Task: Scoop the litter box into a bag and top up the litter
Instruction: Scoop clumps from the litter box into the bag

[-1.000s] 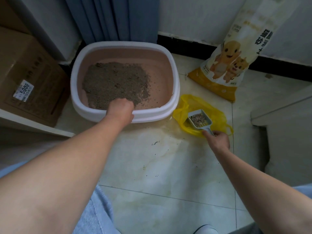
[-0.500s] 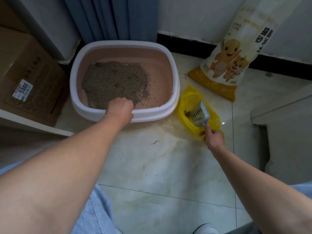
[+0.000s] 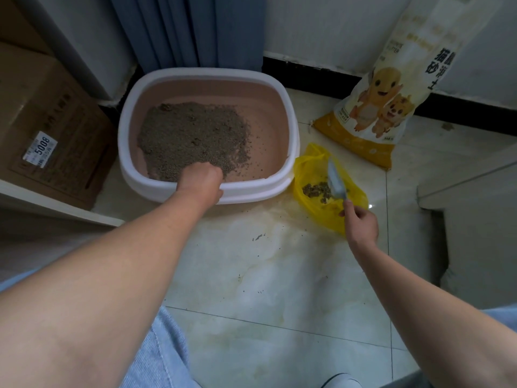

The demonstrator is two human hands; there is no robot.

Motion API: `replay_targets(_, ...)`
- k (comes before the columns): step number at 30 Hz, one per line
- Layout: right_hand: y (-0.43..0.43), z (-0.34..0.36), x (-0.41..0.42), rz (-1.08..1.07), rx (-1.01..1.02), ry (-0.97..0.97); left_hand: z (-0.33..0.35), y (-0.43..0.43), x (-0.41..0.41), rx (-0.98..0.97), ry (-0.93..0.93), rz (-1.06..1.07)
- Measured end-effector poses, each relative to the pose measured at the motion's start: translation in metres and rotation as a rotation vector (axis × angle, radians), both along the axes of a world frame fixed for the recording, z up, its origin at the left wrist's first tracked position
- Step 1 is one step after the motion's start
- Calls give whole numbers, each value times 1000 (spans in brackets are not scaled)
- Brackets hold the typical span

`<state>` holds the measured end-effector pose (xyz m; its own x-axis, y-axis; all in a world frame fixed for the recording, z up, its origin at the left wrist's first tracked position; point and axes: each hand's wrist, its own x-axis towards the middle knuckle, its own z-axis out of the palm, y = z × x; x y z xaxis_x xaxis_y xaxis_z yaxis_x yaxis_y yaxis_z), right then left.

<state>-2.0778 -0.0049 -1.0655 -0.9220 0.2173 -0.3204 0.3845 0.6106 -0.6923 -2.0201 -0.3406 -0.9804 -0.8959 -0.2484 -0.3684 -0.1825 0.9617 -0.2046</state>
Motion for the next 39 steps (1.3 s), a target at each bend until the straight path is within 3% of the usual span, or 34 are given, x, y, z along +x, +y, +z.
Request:
replay_targets(7, -22, 17, -10, -5, 25, 144, -4, -3, -1, 6, 4, -8)
replay_targets(13, -36, 29, -16, -148, -33, 177, -5, -5, 0, 12, 25, -16)
replay_targets(19, -59, 42, -27, -90, -73, 308, -6, -3, 0, 31, 51, -14)
replay_targets(26, -111, 57, -43, 212, -102, 407, -8, -12, 13, 169, 143, 38)
replay_targets(35, -183, 56, -60, 703, 327, 96, -14, -35, 23, 190, 179, 51)
replay_targets(39, -209, 45, -53, 803, 385, 44, -10, -44, 19, 234, 158, -3)
